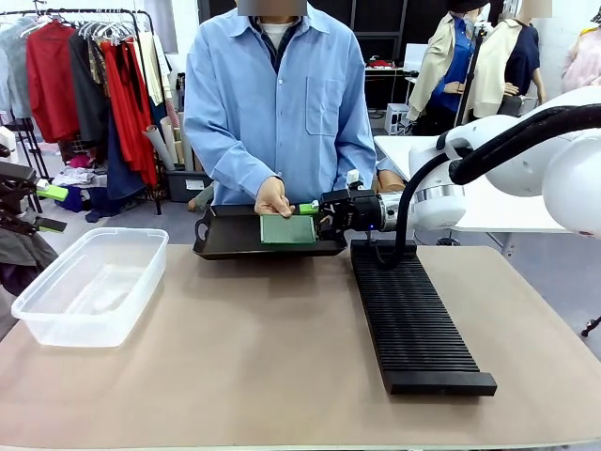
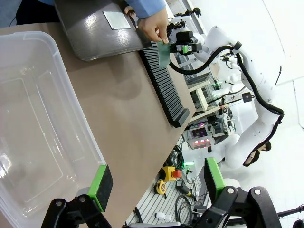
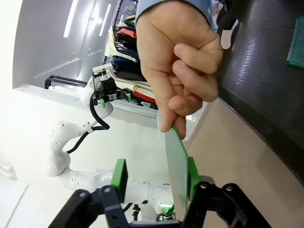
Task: Sort PCBs into racks and boxes based on the side picked up.
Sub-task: Pick up the Blank PCB handed by the Human, then if the short side of the Blank PCB is picked up, insert it into the PCB Rack ; if the long side is picked up, place it in the Organizing box.
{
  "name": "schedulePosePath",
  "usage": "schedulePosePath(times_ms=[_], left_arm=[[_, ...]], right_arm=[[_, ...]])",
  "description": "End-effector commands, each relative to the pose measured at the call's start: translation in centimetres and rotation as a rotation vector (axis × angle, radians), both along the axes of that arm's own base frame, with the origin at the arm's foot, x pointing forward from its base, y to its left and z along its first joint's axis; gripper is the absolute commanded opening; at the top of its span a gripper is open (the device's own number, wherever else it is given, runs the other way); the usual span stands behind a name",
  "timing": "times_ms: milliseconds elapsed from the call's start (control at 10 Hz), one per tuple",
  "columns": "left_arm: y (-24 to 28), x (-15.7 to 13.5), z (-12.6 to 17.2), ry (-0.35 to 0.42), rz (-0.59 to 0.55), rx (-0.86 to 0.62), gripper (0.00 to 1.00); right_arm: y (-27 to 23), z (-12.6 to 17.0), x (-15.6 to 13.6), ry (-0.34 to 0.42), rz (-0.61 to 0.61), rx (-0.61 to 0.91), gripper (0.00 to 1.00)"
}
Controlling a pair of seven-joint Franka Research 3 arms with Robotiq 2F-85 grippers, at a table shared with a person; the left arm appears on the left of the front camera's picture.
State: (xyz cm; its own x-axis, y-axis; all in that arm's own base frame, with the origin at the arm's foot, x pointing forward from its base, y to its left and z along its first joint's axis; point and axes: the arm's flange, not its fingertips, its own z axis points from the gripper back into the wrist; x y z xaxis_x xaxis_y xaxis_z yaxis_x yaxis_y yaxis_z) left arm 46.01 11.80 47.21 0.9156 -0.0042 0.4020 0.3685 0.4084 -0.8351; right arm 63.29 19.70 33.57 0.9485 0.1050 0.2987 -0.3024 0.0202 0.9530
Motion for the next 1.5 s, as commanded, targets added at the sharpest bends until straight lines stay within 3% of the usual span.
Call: schedulePosePath(times_ms=[0, 100, 600, 800, 1400], left_arm=[[-0.03, -0.15, 0.06, -0.001, 0.000, 0.007, 1.00], [-0.03, -0.15, 0.06, -0.001, 0.000, 0.007, 1.00], [-0.03, -0.15, 0.06, -0.001, 0.000, 0.007, 1.00], [-0.03, -0.15, 0.06, -0.001, 0.000, 0.007, 1.00], [-0.03, -0.15, 0.06, -0.001, 0.000, 0.007, 1.00]], right_arm=[[0.73, 0.31, 0.78, 0.029, -0.031, 0.014, 0.17], [0.69, 0.27, 0.78, 0.034, -0.031, 0.014, 0.00], [0.99, -0.16, 0.83, 0.073, -0.028, -0.011, 0.00], [1.00, -0.38, 0.61, 0.059, 0.020, 0.001, 0.00], [0.14, -0.48, 0.05, 0.054, -0.010, -0.013, 0.00]])
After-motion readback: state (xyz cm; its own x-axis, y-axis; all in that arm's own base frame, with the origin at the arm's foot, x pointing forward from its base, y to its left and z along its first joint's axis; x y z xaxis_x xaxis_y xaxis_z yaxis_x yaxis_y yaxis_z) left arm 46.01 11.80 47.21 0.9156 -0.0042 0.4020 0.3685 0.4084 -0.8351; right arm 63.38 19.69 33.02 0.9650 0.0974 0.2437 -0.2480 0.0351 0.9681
